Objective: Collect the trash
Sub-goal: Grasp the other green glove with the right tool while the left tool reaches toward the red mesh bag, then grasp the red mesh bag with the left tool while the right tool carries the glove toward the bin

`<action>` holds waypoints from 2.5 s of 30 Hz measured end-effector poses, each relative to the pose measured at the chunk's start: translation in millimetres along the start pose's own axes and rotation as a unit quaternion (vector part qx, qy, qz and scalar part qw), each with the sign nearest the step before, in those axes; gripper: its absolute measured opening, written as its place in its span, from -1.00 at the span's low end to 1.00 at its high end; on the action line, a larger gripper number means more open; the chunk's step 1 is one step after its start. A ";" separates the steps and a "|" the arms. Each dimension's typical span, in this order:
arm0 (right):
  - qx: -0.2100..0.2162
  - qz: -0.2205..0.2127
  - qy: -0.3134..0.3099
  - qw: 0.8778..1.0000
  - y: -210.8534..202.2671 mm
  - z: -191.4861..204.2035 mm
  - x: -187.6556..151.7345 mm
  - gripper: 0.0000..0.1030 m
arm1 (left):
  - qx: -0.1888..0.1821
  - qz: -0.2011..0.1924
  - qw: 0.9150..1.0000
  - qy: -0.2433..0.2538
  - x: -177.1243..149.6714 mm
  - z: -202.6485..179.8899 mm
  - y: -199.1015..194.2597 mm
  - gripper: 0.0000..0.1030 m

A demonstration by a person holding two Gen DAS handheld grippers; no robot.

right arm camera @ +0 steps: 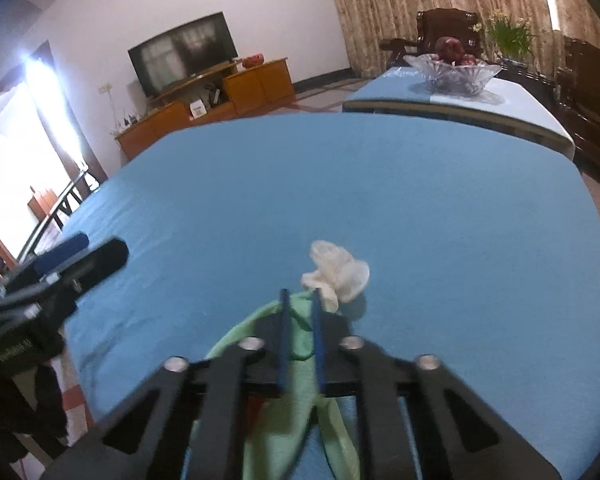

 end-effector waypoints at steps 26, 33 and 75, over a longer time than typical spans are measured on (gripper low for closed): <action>0.018 0.053 0.002 0.998 25.7 -2.9 -7.5 -0.43 | 0.006 0.004 1.000 -0.002 -13.7 -6.9 -1.8 0.81; 0.022 0.009 0.013 1.000 -11.6 -15.8 9.5 -0.46 | -0.007 0.009 1.000 -0.002 -17.1 -16.3 -3.1 0.81; -0.074 -0.060 0.040 0.995 -153.5 -93.3 16.3 -0.46 | -0.051 0.020 0.997 0.055 -10.1 -144.8 -32.5 -0.29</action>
Point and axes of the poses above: each gripper's, at about its wrist camera, not at the fingertips, and y roughly the way its jaws point, z to its left, x to its top, the point moved 3 cm from there along y, roughly the way its jaws point, and after that the axes turned 6 degrees about -z, right-handed, at the moved point
